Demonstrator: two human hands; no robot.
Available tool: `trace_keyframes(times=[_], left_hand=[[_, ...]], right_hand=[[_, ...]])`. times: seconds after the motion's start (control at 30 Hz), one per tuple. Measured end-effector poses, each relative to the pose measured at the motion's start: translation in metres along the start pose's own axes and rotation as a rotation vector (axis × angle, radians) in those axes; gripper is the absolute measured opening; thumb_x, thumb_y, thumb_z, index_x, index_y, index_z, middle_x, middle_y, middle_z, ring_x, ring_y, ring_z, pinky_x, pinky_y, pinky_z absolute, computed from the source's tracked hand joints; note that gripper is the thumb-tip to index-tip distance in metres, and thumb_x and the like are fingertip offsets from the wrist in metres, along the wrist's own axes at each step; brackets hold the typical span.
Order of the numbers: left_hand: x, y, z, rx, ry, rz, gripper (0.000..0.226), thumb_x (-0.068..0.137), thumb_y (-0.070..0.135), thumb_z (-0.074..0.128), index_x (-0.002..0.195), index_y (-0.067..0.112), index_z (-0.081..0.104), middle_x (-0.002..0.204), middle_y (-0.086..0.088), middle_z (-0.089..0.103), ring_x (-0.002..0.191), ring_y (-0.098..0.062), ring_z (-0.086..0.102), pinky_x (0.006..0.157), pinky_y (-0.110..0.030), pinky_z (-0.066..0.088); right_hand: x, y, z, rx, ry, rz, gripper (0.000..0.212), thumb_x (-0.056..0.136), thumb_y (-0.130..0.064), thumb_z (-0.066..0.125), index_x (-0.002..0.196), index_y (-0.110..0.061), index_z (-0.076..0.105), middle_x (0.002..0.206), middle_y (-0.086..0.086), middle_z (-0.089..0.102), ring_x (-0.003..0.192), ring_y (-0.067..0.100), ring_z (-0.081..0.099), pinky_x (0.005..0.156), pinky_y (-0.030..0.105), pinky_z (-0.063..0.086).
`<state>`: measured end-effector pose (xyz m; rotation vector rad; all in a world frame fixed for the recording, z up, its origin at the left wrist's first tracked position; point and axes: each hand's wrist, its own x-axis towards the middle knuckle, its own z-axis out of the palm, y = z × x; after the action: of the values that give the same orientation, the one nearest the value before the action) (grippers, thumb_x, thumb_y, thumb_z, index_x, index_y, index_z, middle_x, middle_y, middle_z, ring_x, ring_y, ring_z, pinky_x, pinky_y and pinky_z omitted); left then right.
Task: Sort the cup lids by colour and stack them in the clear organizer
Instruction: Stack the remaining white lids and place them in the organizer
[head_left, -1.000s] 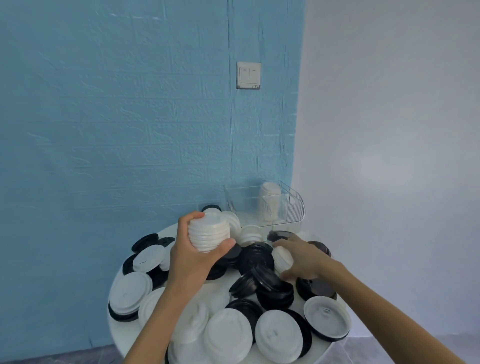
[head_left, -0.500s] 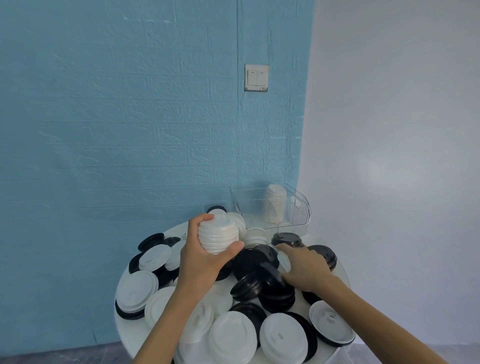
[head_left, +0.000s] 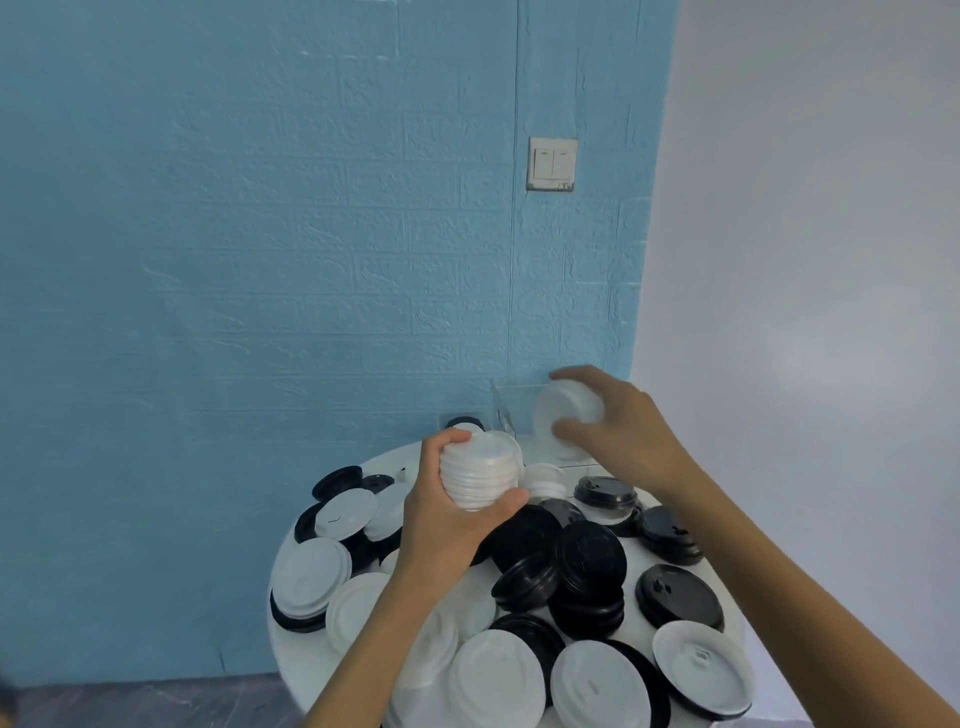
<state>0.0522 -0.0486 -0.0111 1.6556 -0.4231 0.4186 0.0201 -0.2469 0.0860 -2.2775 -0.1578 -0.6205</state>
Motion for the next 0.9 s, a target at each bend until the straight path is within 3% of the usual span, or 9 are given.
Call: trace_keyframes(times=[0.1,0.2,0.33,0.47,0.6,0.77,0.9], left_hand=[[-0.003,0.004,0.003,-0.023,-0.029,0.013,0.075,0.061,0.038,0.096,0.119,0.046,0.049,0.107,0.027,0.061,0.097,-0.007,0.064,0.080,-0.029,0.058],[-0.005,0.007,0.005,-0.039,-0.046,0.028,0.078,0.060,0.040,0.095,0.122,0.045,0.049,0.109,0.024,0.066,0.098,-0.007,0.066,0.081,-0.025,0.057],[-0.004,0.006,0.003,-0.049,-0.044,0.026,0.079,0.060,0.038,0.096,0.122,0.047,0.048,0.109,0.026,0.067,0.098,-0.003,0.067,0.081,-0.022,0.056],[-0.003,0.010,0.002,-0.076,-0.029,-0.001,0.084,0.053,0.051,0.092,0.123,0.050,0.046,0.110,0.027,0.067,0.099,-0.002,0.067,0.082,-0.024,0.057],[-0.001,0.016,0.002,-0.080,-0.030,-0.011,0.088,0.054,0.058,0.088,0.128,0.050,0.042,0.119,0.019,0.067,0.102,0.002,0.067,0.081,-0.017,0.054],[0.001,0.015,-0.001,-0.049,-0.012,0.007,0.100,0.059,0.057,0.085,0.133,0.063,0.018,0.113,0.011,0.066,0.093,-0.001,0.069,0.076,-0.017,0.053],[0.000,0.012,-0.003,-0.048,0.016,0.061,0.095,0.064,0.056,0.083,0.140,0.063,0.027,0.130,0.018,0.063,0.111,-0.004,0.065,0.092,-0.033,0.057]], right_hand=[[0.010,-0.026,0.009,0.369,-0.058,0.016,0.042,0.081,-0.011,0.076,0.117,-0.031,0.069,0.099,-0.011,0.070,0.083,0.004,0.065,0.071,0.016,0.053],[0.019,-0.033,0.028,0.623,-0.180,0.151,0.045,0.067,-0.018,0.071,0.112,-0.023,0.073,0.093,-0.004,0.071,0.081,0.010,0.065,0.067,0.023,0.053],[0.028,-0.026,0.047,0.633,-0.158,0.249,0.036,0.074,-0.029,0.079,0.108,-0.017,0.076,0.102,0.005,0.077,0.099,0.026,0.071,0.085,0.039,0.057],[0.031,-0.020,0.055,0.672,-0.222,0.296,0.037,0.085,-0.039,0.078,0.111,-0.013,0.075,0.110,0.004,0.077,0.109,0.023,0.071,0.095,0.036,0.053],[0.030,-0.021,0.065,0.881,-0.320,0.391,0.040,0.088,-0.032,0.074,0.112,0.000,0.073,0.117,0.020,0.072,0.109,0.032,0.069,0.107,0.049,0.048],[0.026,-0.022,0.072,0.835,-0.343,0.314,0.039,0.091,-0.026,0.070,0.117,0.003,0.070,0.123,0.026,0.067,0.107,0.033,0.069,0.106,0.052,0.048],[0.024,-0.025,0.079,0.884,-0.373,0.300,0.028,0.096,-0.027,0.065,0.112,-0.005,0.072,0.114,0.019,0.071,0.103,0.027,0.068,0.103,0.046,0.050]])
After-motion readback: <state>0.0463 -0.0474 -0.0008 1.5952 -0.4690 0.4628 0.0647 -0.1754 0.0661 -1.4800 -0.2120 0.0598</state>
